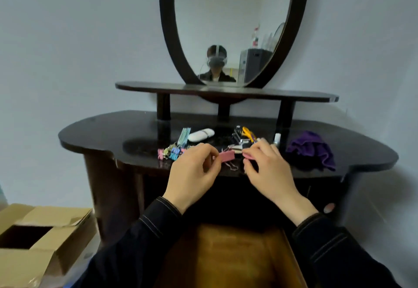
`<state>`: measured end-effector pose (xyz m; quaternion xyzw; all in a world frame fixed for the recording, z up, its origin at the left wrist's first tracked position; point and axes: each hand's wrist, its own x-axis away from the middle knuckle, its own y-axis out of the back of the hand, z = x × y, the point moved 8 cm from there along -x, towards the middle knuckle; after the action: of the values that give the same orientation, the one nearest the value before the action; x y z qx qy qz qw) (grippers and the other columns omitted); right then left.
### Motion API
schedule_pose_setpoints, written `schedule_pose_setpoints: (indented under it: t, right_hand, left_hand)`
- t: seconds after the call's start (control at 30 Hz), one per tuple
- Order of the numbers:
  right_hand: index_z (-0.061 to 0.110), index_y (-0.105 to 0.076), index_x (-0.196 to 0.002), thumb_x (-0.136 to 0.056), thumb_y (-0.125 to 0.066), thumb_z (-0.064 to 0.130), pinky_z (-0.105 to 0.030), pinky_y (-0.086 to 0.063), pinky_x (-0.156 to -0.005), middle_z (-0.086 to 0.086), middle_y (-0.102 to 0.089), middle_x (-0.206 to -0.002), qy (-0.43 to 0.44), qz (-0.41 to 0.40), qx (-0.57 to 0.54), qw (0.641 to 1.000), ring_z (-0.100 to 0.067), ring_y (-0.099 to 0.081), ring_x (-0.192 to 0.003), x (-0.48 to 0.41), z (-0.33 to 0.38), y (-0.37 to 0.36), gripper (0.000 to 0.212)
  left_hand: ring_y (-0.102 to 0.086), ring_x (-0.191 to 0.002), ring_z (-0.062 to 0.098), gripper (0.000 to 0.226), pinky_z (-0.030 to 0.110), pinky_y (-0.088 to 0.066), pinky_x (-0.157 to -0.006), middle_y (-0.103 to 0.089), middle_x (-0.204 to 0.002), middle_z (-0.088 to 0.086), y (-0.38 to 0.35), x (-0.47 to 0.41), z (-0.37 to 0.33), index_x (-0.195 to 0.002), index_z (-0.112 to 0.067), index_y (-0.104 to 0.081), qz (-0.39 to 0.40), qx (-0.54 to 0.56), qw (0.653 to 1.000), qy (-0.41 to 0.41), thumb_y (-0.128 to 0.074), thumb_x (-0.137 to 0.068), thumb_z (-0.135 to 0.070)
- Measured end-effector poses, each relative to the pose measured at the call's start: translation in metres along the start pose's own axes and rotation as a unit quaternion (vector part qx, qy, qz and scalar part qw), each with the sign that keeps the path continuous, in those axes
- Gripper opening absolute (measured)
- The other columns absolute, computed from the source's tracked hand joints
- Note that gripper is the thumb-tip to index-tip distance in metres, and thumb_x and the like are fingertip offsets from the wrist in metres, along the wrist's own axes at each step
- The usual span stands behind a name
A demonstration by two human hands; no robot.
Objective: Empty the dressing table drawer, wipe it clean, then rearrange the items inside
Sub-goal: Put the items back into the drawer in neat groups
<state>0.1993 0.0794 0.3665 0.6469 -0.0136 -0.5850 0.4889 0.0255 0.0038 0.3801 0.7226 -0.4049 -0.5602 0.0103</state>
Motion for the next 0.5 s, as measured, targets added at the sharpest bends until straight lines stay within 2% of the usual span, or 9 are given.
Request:
schedule_pose_setpoints:
  t: [0.07,0.17,0.27,0.33,0.37,0.43,0.5]
  right_hand:
    - [0.018,-0.074,-0.114,-0.093,-0.066,0.020,-0.041,-0.039,-0.115,0.001,-0.062,-0.109,-0.014,0.028,-0.011,0.999,-0.029,-0.048,-0.132,-0.003,-0.011,-0.014,0.023]
    - [0.024,-0.072,-0.119,-0.093,-0.065,0.022,-0.032,-0.036,-0.113,0.010,-0.059,-0.113,-0.037,0.045,-0.056,0.997,-0.022,-0.034,-0.146,-0.003,-0.024,-0.023,0.028]
    - [0.028,-0.073,-0.117,-0.090,-0.068,0.020,-0.029,-0.034,-0.111,0.016,-0.058,-0.112,-0.045,0.053,-0.107,0.992,-0.017,-0.032,-0.147,-0.006,-0.029,-0.023,0.028]
    - [0.030,-0.075,-0.108,-0.086,-0.074,0.018,-0.036,-0.039,-0.110,0.014,-0.060,-0.113,-0.093,0.049,-0.206,0.973,-0.018,-0.044,-0.135,-0.007,-0.036,-0.020,0.025]
    - [0.033,-0.076,-0.102,-0.083,-0.076,0.022,-0.037,-0.045,-0.101,0.011,-0.063,-0.113,-0.135,0.040,-0.280,0.950,-0.018,-0.053,-0.122,-0.008,-0.043,-0.016,0.022]
    - [0.034,-0.078,-0.091,-0.080,-0.076,0.027,-0.029,-0.051,-0.076,0.003,-0.069,-0.105,-0.214,0.017,-0.403,0.890,-0.019,-0.061,-0.095,-0.009,-0.056,-0.011,0.013]
    - [0.029,-0.080,-0.088,-0.086,-0.070,0.012,-0.023,-0.051,-0.060,0.001,-0.075,-0.096,-0.251,0.003,-0.447,0.859,-0.021,-0.065,-0.086,-0.009,-0.069,-0.009,0.020]
  left_hand:
    - [-0.053,-0.074,0.012,0.004,0.029,-0.045,-0.066,-0.061,-0.077,-0.006,-0.007,-0.020,0.006,-0.085,-0.021,-0.063,0.003,-0.008,1.000,-0.002,-0.067,-0.088,-0.022]
    - [-0.052,-0.083,0.013,0.002,0.028,-0.041,-0.066,-0.059,-0.082,-0.009,-0.020,-0.054,0.032,-0.088,-0.025,-0.063,0.017,-0.033,0.999,0.037,-0.063,-0.088,-0.024]
    - [-0.048,-0.105,0.027,0.020,0.037,-0.047,-0.081,-0.058,-0.107,0.002,-0.044,-0.086,0.073,-0.107,-0.019,-0.063,0.105,-0.169,0.974,0.110,-0.058,-0.090,-0.029]
    - [-0.045,-0.115,0.034,0.033,0.043,-0.044,-0.091,-0.054,-0.121,0.010,-0.062,-0.097,0.099,-0.118,-0.016,-0.057,0.189,-0.248,0.938,0.150,-0.054,-0.091,-0.034]
    - [-0.044,-0.117,0.036,0.037,0.044,-0.042,-0.093,-0.053,-0.124,0.012,-0.070,-0.100,0.108,-0.120,-0.015,-0.055,0.218,-0.265,0.926,0.160,-0.054,-0.090,-0.037]
    - [-0.046,-0.117,0.036,0.046,0.045,-0.042,-0.092,-0.056,-0.123,0.012,-0.082,-0.104,0.121,-0.118,-0.014,-0.051,0.248,-0.270,0.916,0.165,-0.059,-0.087,-0.047]
    - [-0.049,-0.114,0.034,0.054,0.043,-0.043,-0.087,-0.061,-0.116,0.010,-0.089,-0.109,0.128,-0.113,-0.014,-0.048,0.247,-0.270,0.916,0.167,-0.064,-0.083,-0.056]
